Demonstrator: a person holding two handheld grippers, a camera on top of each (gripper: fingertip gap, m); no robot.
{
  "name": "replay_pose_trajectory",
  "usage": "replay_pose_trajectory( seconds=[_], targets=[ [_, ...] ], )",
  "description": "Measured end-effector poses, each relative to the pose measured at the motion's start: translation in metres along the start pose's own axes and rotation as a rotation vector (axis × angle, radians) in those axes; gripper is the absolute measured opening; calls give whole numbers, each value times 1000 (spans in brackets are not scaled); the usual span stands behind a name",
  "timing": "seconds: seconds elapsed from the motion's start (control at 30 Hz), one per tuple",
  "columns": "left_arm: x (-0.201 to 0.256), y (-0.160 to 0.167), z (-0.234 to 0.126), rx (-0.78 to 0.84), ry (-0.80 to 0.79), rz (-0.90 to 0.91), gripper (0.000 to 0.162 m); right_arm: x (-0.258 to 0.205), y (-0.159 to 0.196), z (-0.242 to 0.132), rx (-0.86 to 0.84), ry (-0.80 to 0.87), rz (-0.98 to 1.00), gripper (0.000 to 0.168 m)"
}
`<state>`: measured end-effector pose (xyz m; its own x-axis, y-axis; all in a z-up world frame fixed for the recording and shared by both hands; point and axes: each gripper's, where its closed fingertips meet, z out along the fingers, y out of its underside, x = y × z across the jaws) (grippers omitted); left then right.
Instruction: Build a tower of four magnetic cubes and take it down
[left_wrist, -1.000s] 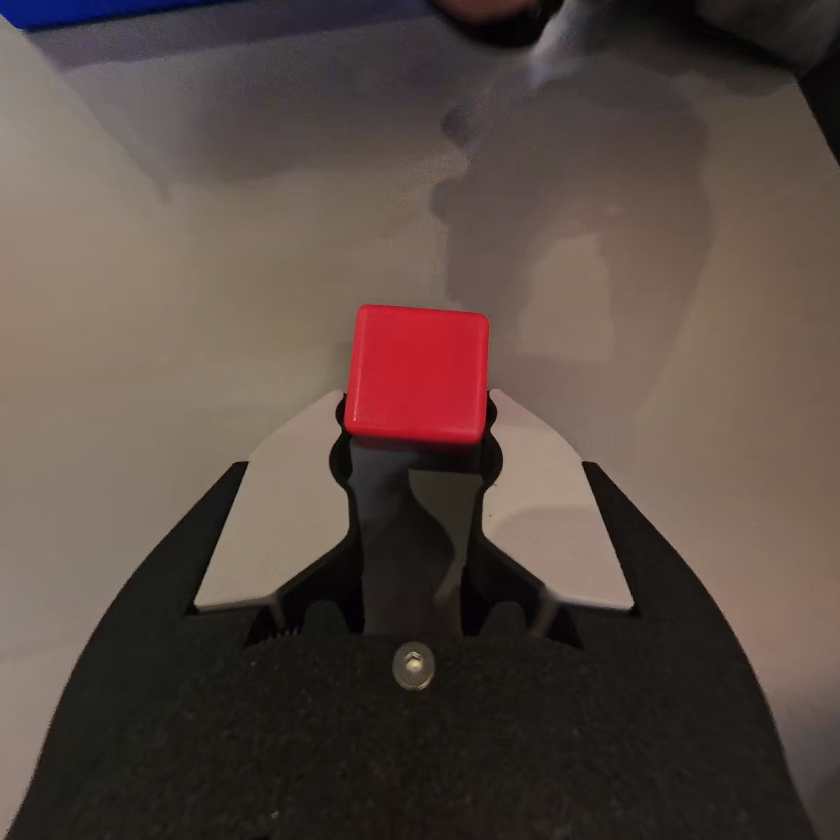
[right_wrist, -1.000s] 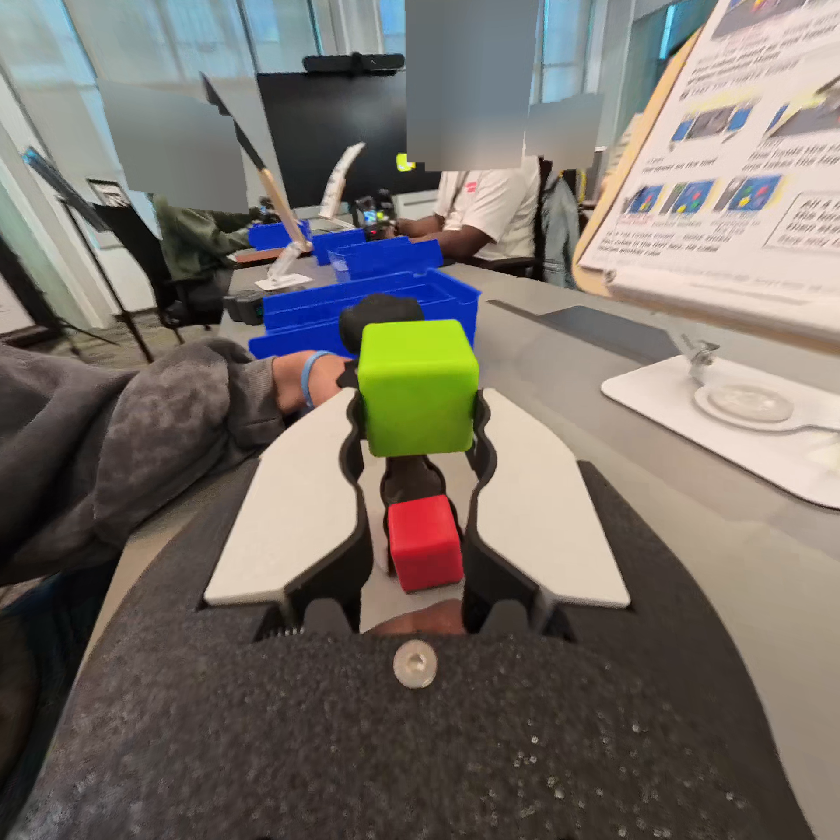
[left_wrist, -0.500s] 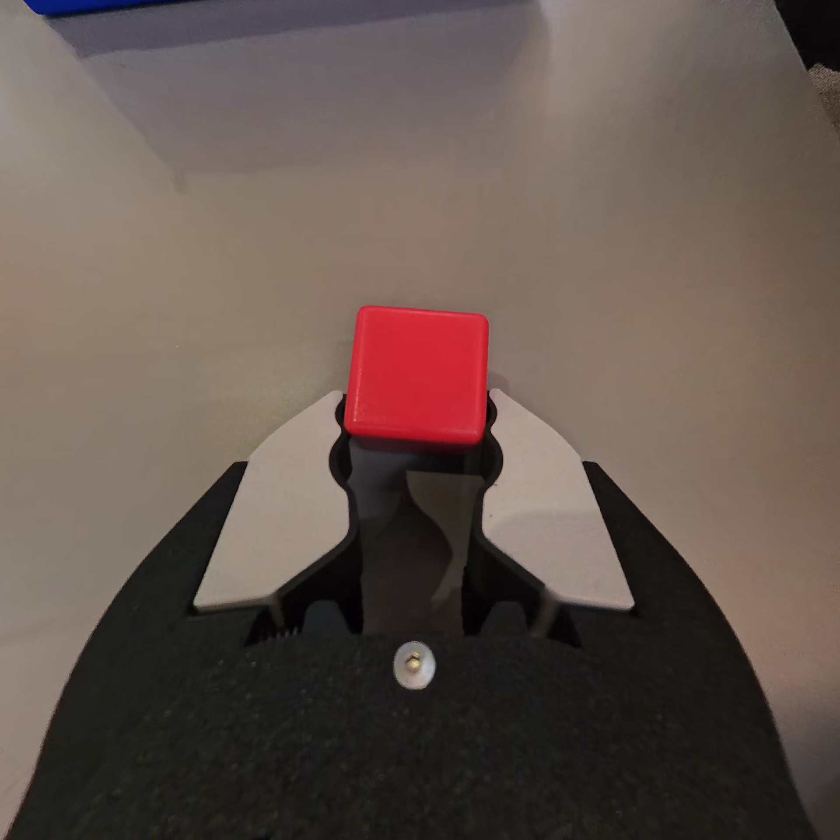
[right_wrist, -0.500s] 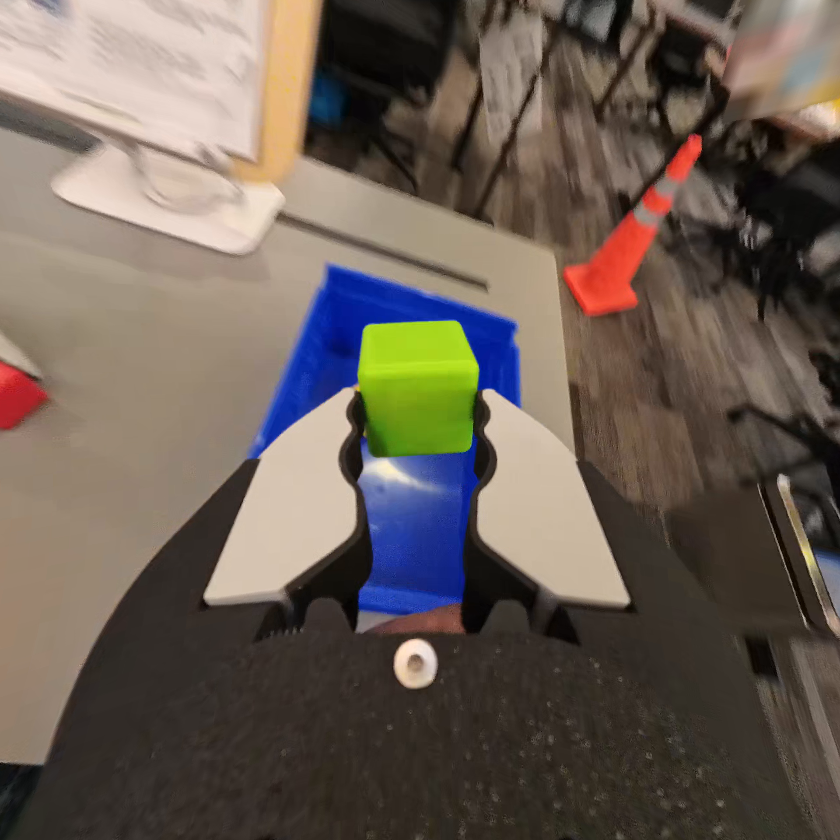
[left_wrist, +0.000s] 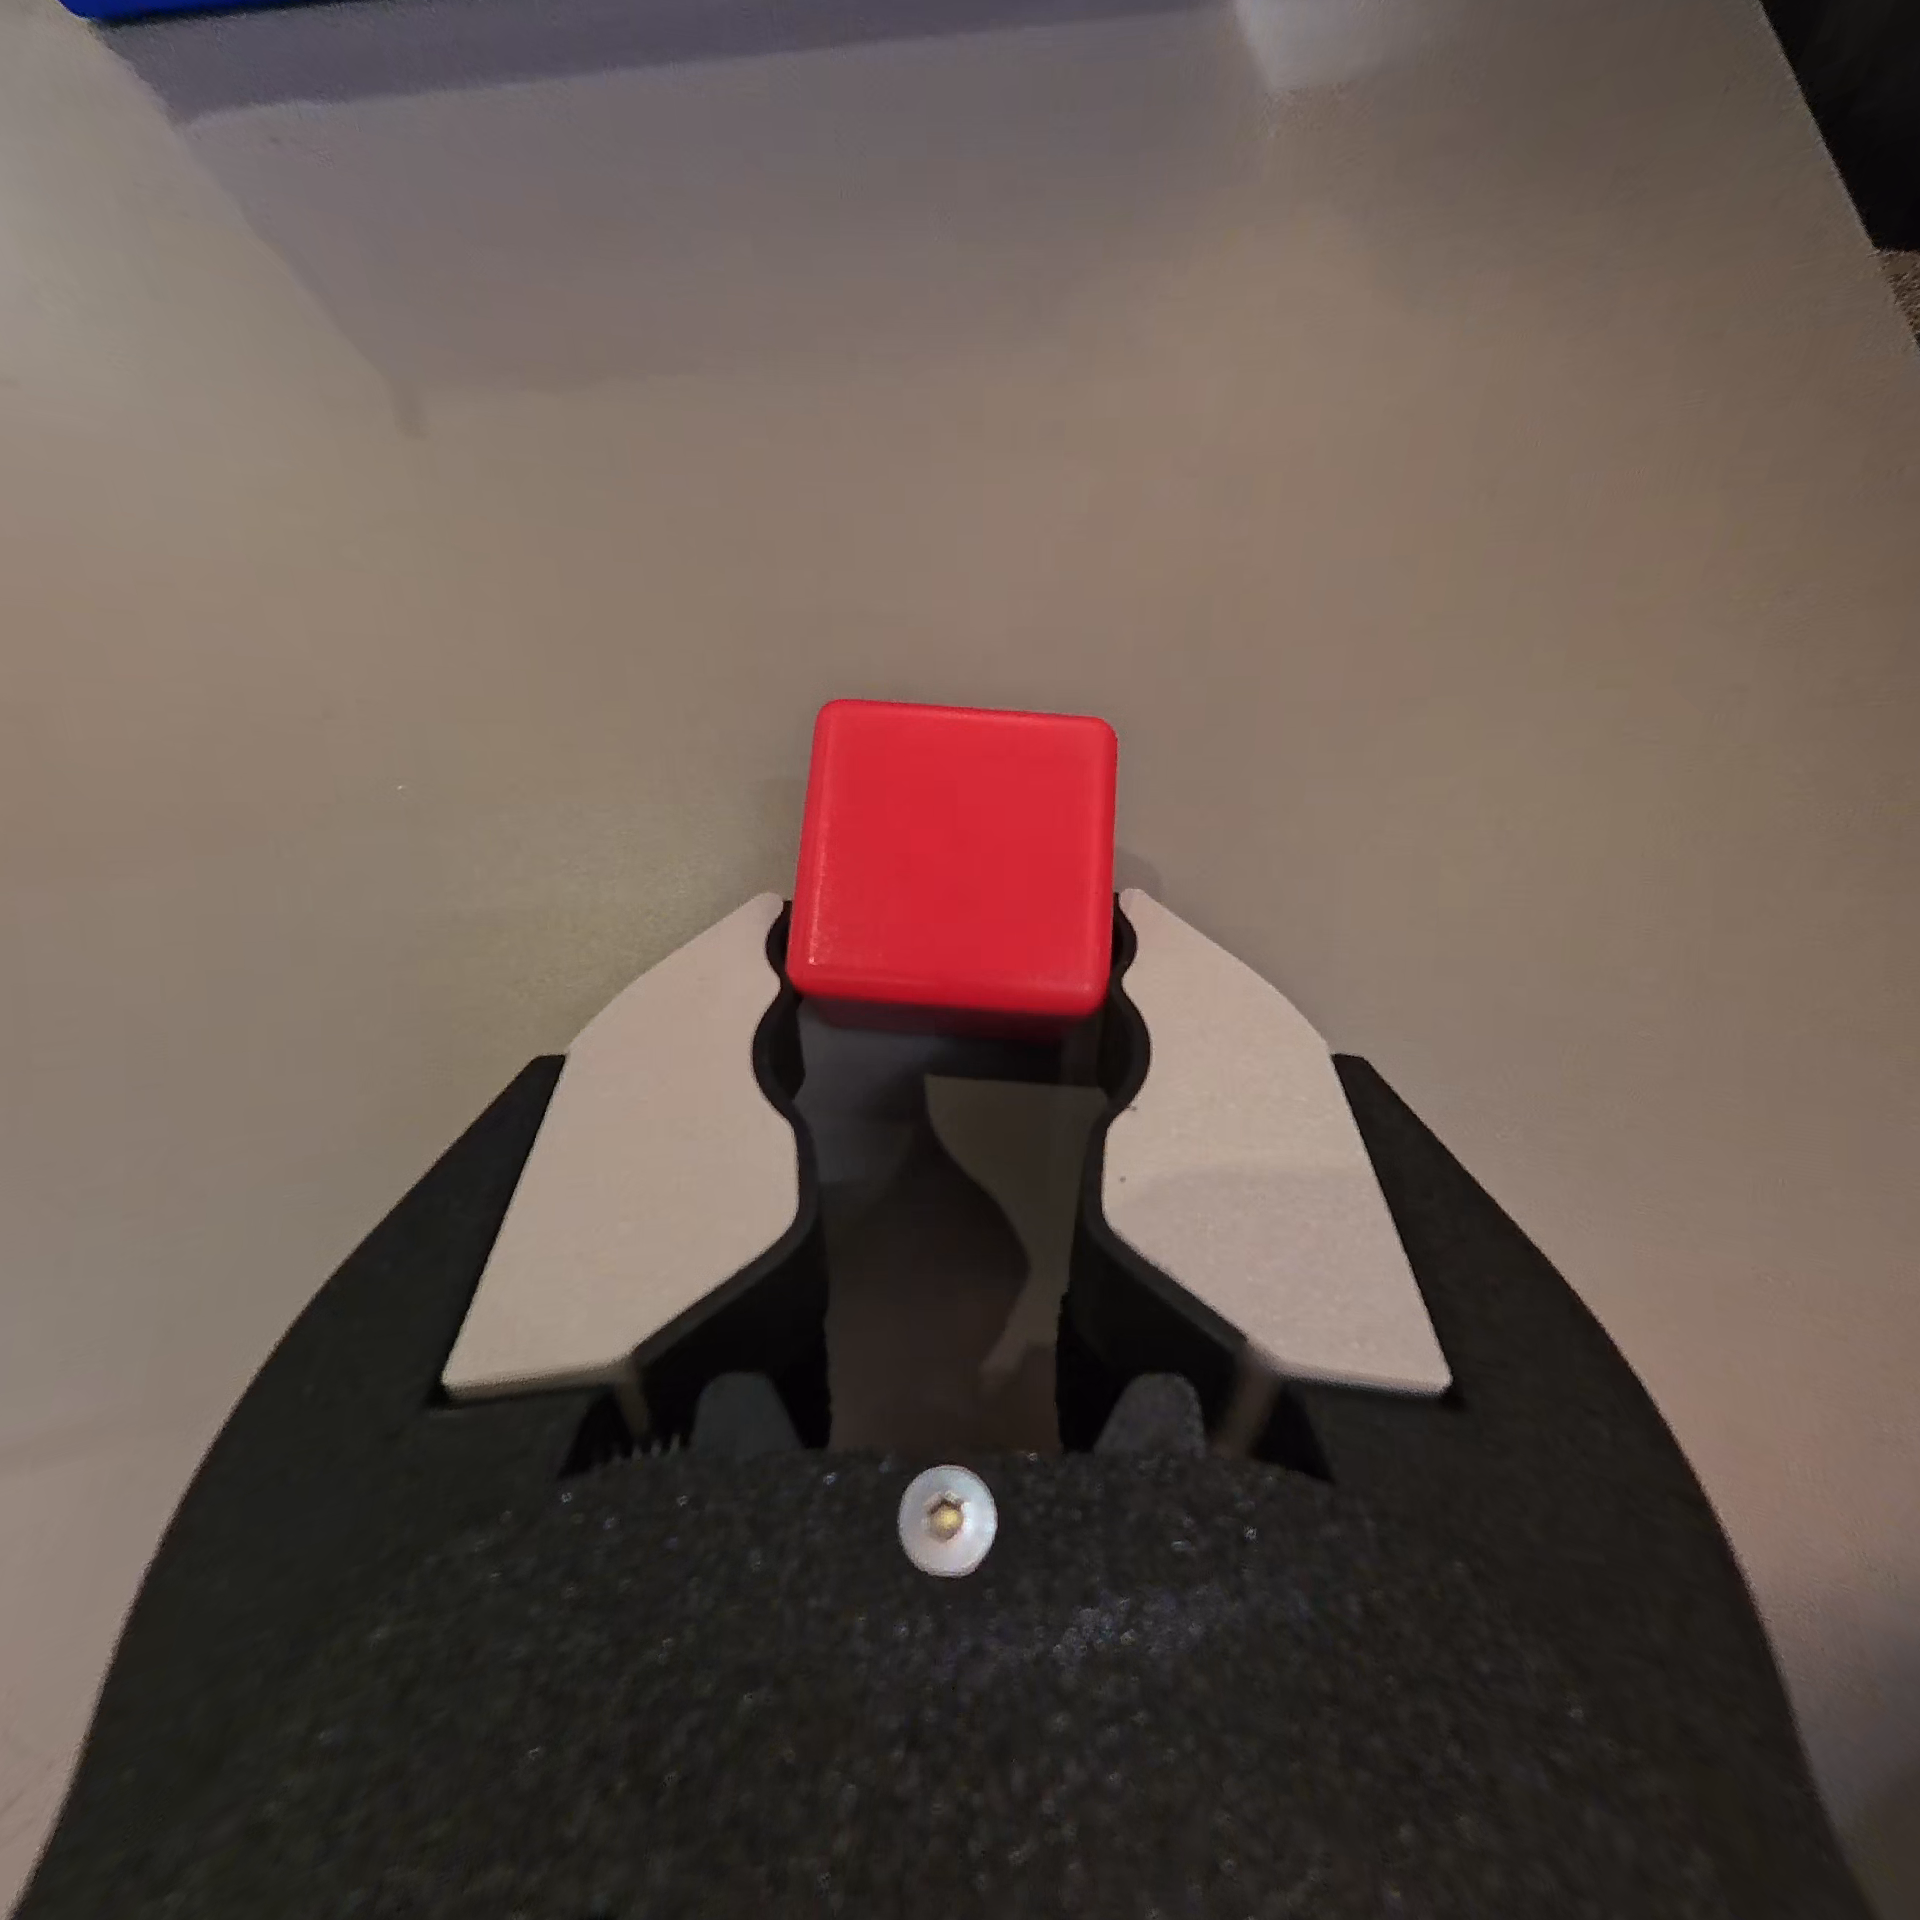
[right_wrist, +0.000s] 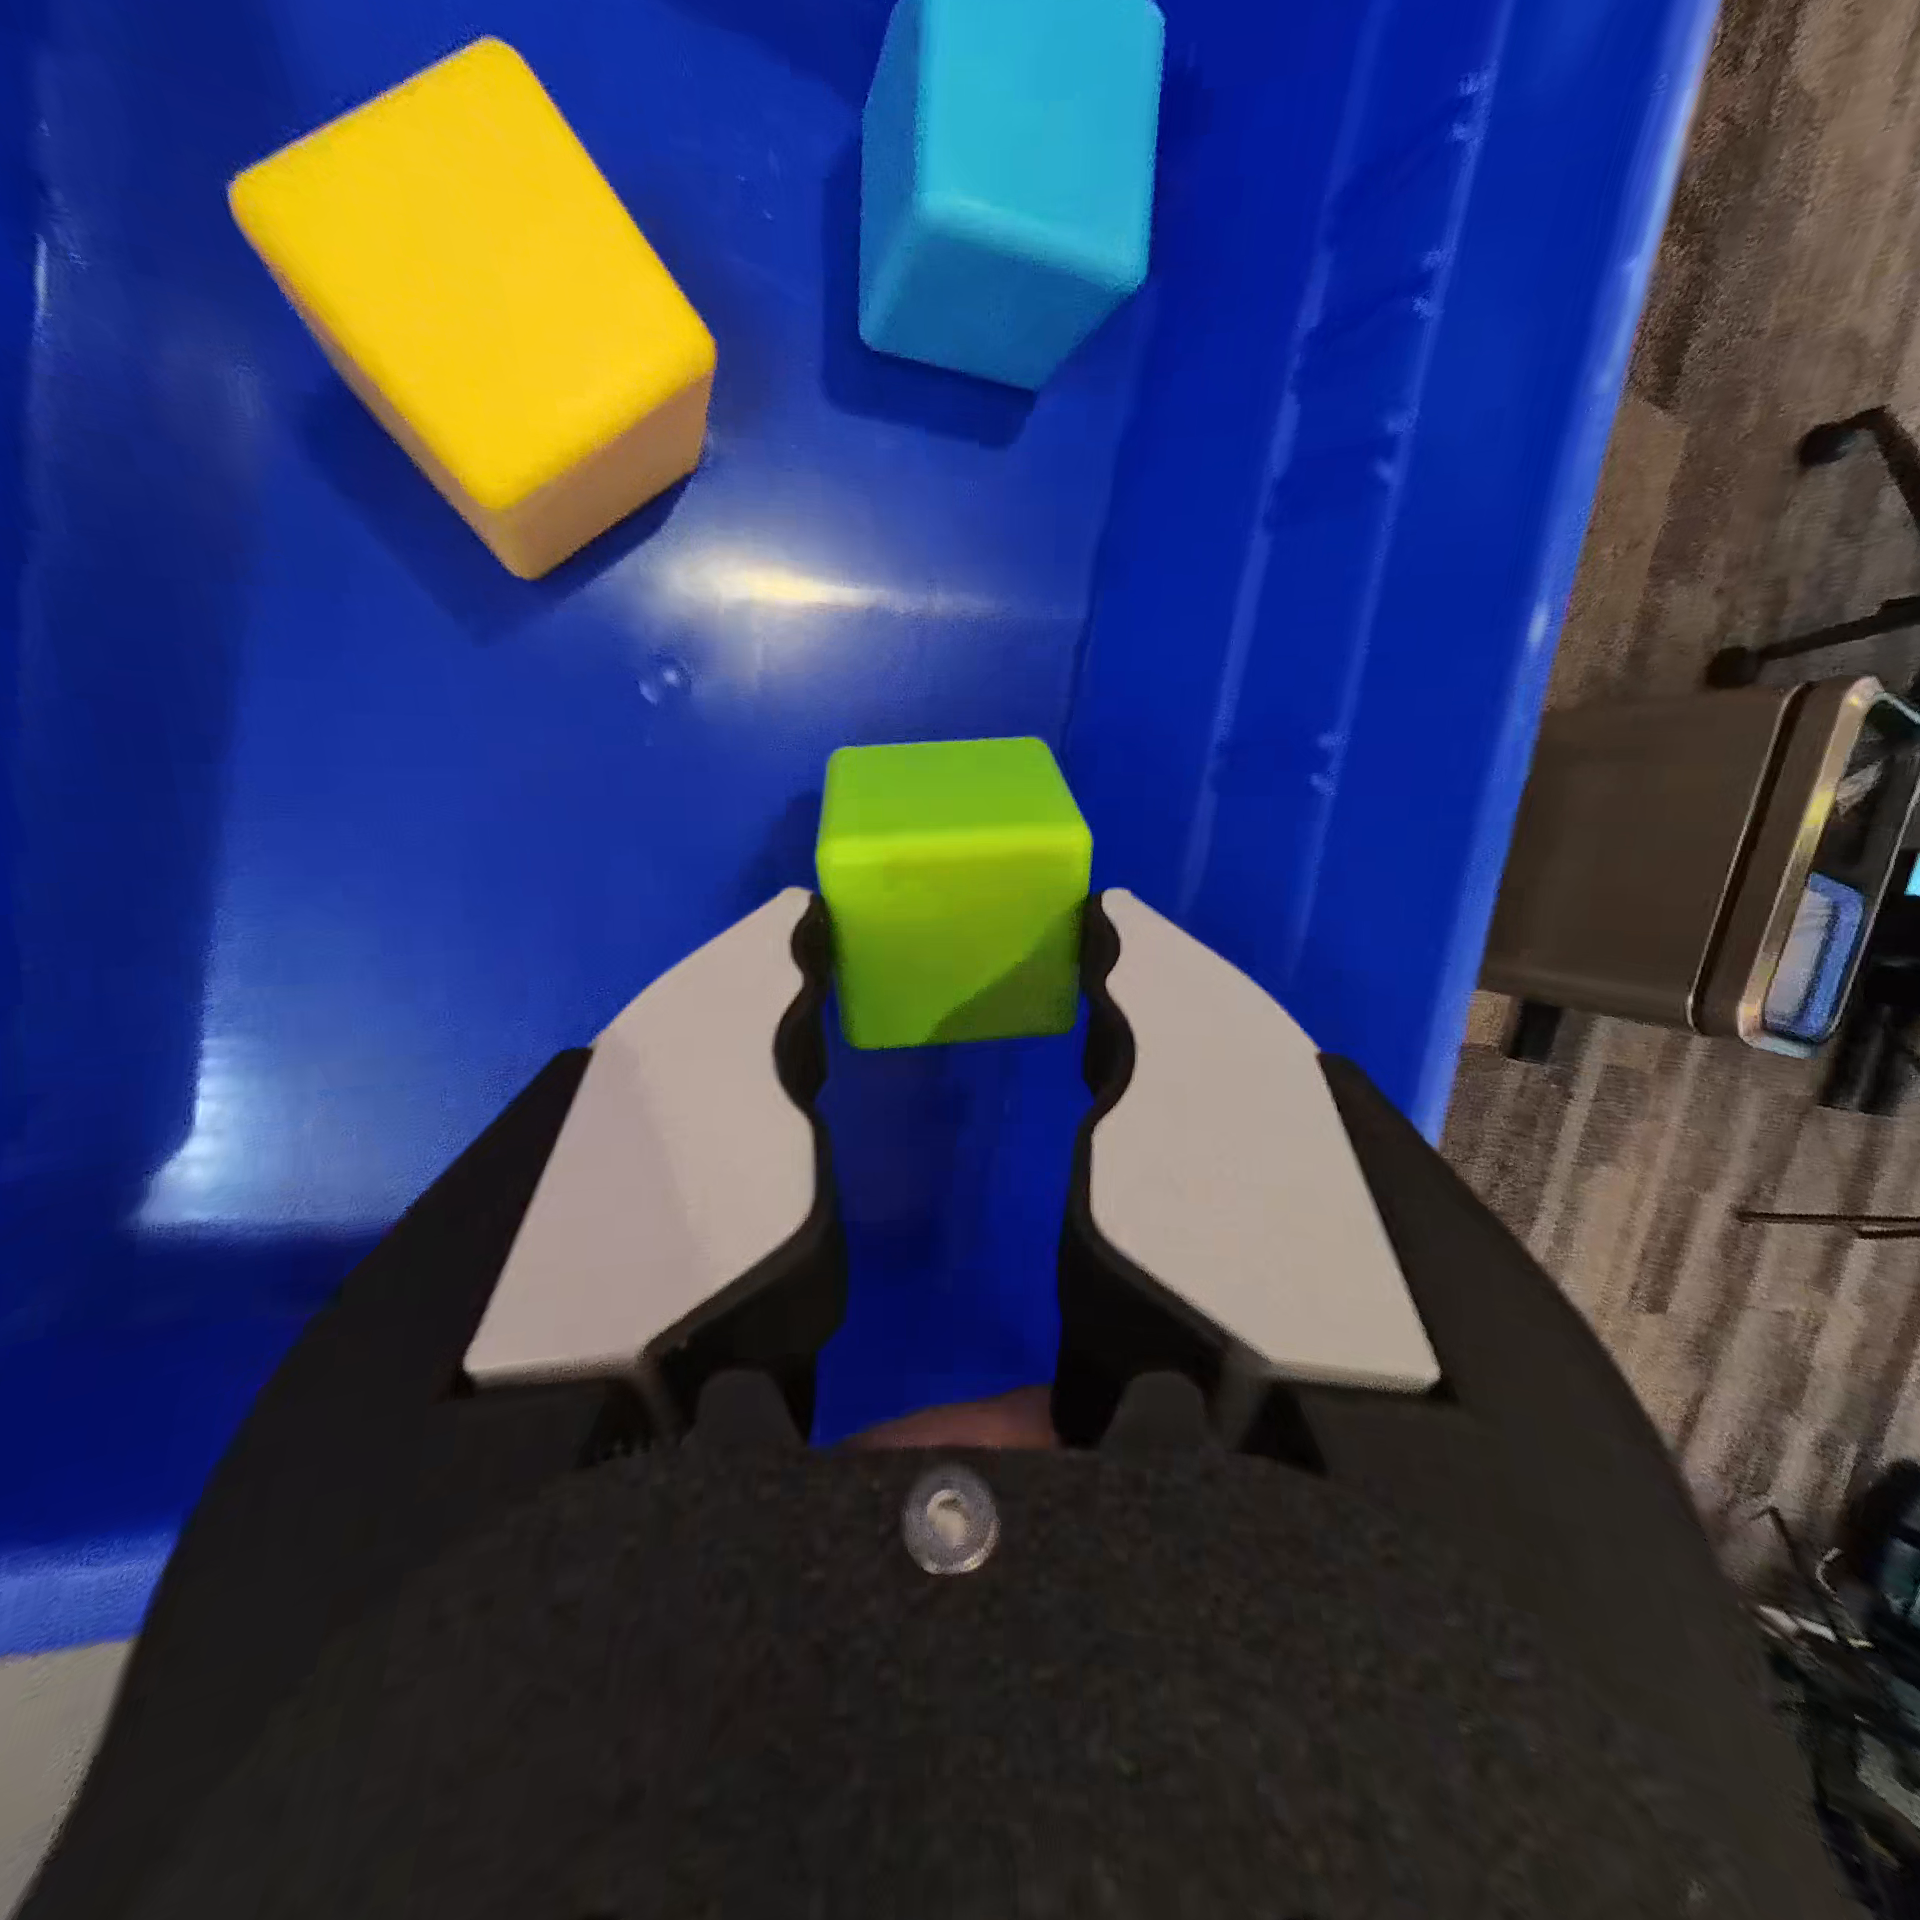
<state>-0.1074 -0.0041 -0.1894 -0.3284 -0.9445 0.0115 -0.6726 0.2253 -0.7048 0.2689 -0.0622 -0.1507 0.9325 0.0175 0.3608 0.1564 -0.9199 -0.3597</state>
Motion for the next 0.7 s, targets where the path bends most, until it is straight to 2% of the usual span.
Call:
replay_pose_trajectory(
  seconds=[0.17, 0.3, 0.4, 0.47, 0.5, 0.57, 0.63, 0.7],
  targets=[
    [0, 0, 0, 0, 0, 0, 54, -2, -18, 11, 88, 30, -15, 46],
    [0, 0, 0, 0, -1, -1, 54, 6, -25, 2, 163, 48, 18, 55],
    [1, 0, 0, 0, -2, -2, 54, 25, -39, -57, 304, 145, 45, 55],
    [1, 0, 0, 0, -1, -1, 54, 12, -61, -120, 531, 107, 76, 53],
    [1, 0, 0, 0, -1, -1, 54, -10, -71, -152, 664, 26, 70, 50],
    [1, 0, 0, 0, 0, -2, 54, -86, -78, -203, 863, -286, 15, 53],
    [1, 0, 0, 0, -1, -2, 54, -184, -56, -234, 909, -721, -89, 56],
    [1, 0, 0, 0, -2, -1, 54, -266, -19, -245, 903, -1041, -161, 58]
  ],
)
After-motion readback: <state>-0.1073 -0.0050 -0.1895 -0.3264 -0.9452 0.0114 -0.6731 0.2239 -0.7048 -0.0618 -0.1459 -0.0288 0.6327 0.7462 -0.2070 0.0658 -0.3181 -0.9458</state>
